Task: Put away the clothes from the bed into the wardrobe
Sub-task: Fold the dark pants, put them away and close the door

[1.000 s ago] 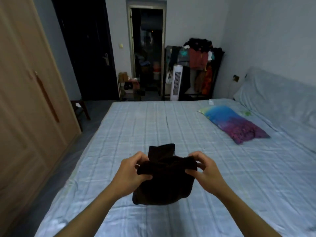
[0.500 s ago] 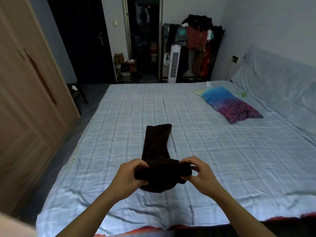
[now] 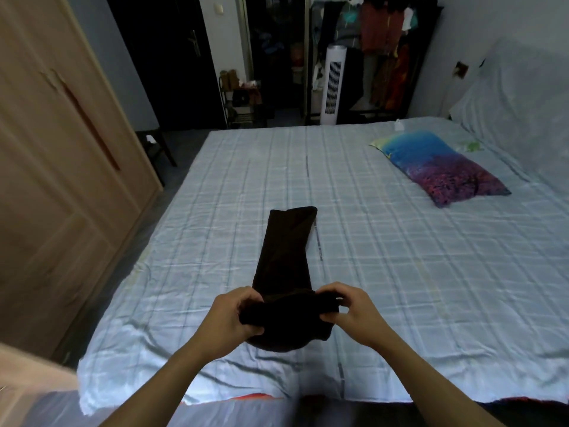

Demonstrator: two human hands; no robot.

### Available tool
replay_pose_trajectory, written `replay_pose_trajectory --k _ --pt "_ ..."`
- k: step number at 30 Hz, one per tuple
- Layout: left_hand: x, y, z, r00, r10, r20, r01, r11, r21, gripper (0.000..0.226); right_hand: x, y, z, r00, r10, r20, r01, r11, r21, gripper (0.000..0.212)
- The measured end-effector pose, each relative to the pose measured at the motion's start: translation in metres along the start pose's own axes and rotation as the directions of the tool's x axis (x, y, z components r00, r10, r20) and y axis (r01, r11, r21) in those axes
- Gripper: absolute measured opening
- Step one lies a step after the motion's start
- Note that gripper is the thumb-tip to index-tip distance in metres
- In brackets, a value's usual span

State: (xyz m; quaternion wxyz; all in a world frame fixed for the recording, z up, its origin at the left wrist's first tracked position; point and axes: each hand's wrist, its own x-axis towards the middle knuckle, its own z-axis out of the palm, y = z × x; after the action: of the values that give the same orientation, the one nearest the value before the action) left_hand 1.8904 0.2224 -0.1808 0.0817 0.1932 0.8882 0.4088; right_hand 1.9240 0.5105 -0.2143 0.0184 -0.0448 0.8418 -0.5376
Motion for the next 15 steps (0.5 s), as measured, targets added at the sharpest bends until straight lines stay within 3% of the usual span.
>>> replay_pose_trajectory --k 8,15 --pt "0.047 -0.047 0.007 0.989 -0.113 0.095 0.118 0.992 -0.046 0.040 0.048 0.031 0.014 0.994 0.103 0.030 -0.103 0.995 0.001 0.037" --pt "0.122 -0.110 0.002 0.960 -0.210 0.184 0.244 0.951 -0.190 0.039 0.127 0.062 0.039 0.963 0.270 -0.019 -0.269 0.962 0.041 0.034"
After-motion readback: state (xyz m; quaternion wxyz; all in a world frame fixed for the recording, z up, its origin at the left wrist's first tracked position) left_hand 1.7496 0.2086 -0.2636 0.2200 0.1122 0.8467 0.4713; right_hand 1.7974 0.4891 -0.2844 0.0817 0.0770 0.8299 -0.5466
